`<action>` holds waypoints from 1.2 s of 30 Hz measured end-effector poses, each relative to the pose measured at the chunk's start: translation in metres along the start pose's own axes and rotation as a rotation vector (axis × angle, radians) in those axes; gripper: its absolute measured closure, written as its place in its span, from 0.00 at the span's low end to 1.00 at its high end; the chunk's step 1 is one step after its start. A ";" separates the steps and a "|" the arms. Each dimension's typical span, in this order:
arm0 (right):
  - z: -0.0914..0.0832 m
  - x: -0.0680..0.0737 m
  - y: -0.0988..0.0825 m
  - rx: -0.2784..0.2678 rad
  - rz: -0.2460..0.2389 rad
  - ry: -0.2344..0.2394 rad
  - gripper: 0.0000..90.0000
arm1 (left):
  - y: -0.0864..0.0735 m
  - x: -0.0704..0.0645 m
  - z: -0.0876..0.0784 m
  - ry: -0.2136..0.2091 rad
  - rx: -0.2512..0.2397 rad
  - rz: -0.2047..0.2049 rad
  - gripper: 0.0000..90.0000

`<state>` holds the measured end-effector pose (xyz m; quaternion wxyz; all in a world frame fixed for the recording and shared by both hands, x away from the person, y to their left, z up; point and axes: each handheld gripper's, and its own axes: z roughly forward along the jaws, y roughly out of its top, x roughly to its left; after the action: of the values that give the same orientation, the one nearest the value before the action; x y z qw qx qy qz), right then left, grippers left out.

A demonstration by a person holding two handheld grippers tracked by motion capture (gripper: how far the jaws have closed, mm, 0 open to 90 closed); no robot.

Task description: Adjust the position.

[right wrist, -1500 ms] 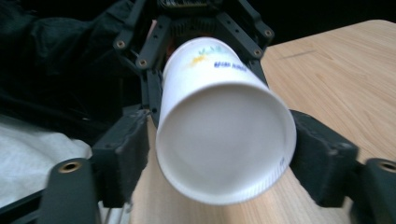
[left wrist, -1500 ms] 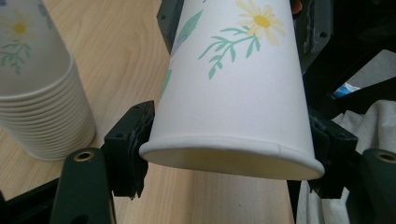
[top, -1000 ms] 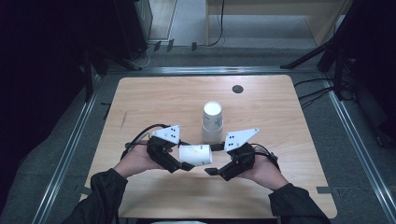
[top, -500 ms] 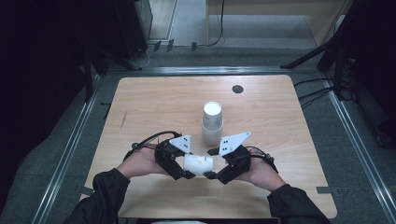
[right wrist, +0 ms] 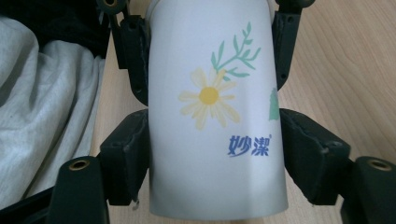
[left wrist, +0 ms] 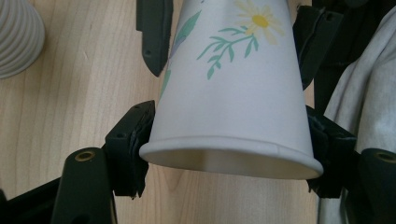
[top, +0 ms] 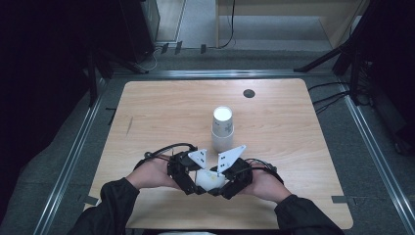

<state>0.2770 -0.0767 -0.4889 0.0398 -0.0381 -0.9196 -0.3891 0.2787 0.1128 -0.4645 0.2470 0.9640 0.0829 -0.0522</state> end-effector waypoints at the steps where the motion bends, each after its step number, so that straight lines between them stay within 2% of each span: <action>1: 0.000 0.000 0.000 0.002 0.002 0.004 0.37 | 0.000 0.001 0.000 -0.001 0.006 -0.003 0.32; 8: -0.001 0.001 0.001 0.015 -0.009 -0.006 0.39 | -0.002 0.001 0.001 0.007 -0.011 0.019 0.29; 9: -0.001 0.001 0.001 0.015 -0.009 -0.006 0.39 | -0.003 0.002 0.000 0.012 -0.025 0.019 0.29; 10: -0.004 0.000 0.001 0.001 -0.009 -0.020 0.38 | -0.004 0.003 -0.003 0.032 -0.061 0.008 0.25; 11: -0.004 0.000 0.001 0.001 -0.009 -0.020 0.38 | -0.004 0.003 -0.003 0.032 -0.061 0.008 0.22; 13: -0.009 -0.001 0.001 -0.010 -0.006 -0.032 0.38 | -0.006 0.006 -0.008 0.050 -0.094 -0.006 0.20; 14: -0.015 -0.003 0.000 -0.031 0.001 -0.048 0.38 | -0.008 0.010 -0.014 0.044 -0.138 -0.038 0.17; 15: -0.015 -0.003 0.000 -0.031 0.001 -0.048 0.38 | -0.008 0.010 -0.014 0.044 -0.138 -0.038 0.15; 16: -0.022 -0.005 -0.001 -0.060 0.005 -0.063 0.38 | -0.009 0.012 -0.017 0.040 -0.152 -0.049 0.15; 17: -0.022 -0.005 -0.001 -0.060 0.005 -0.063 0.38 | -0.010 0.012 -0.020 0.047 -0.170 -0.055 0.15; 18: -0.030 -0.007 -0.001 -0.092 0.020 -0.074 0.38 | -0.011 0.014 -0.024 0.050 -0.198 -0.063 0.14; 20: -0.035 -0.009 -0.002 -0.117 0.030 -0.080 0.38 | -0.012 0.014 -0.028 0.051 -0.234 -0.071 0.14; 21: -0.035 -0.009 -0.002 -0.117 0.030 -0.080 0.38 | -0.012 0.014 -0.028 0.051 -0.234 -0.071 0.14; 23: -0.044 -0.011 -0.005 -0.160 0.048 -0.094 0.38 | -0.013 0.014 -0.033 0.039 -0.292 -0.075 0.14; 29: -0.052 -0.013 -0.006 -0.221 0.074 -0.086 0.37 | -0.014 0.015 -0.037 0.020 -0.339 -0.096 0.15; 30: -0.052 -0.013 -0.005 -0.226 0.077 -0.087 0.37 | -0.015 0.015 -0.038 0.013 -0.358 -0.118 0.17; 36: -0.055 -0.014 -0.003 -0.273 0.095 -0.065 0.37 | -0.015 0.013 -0.039 0.000 -0.382 -0.119 0.18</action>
<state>0.2934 -0.1187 -0.4545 0.0228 -0.0991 -0.8561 -0.5066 0.2914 0.1464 -0.4398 0.4221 0.8929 0.1483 -0.0500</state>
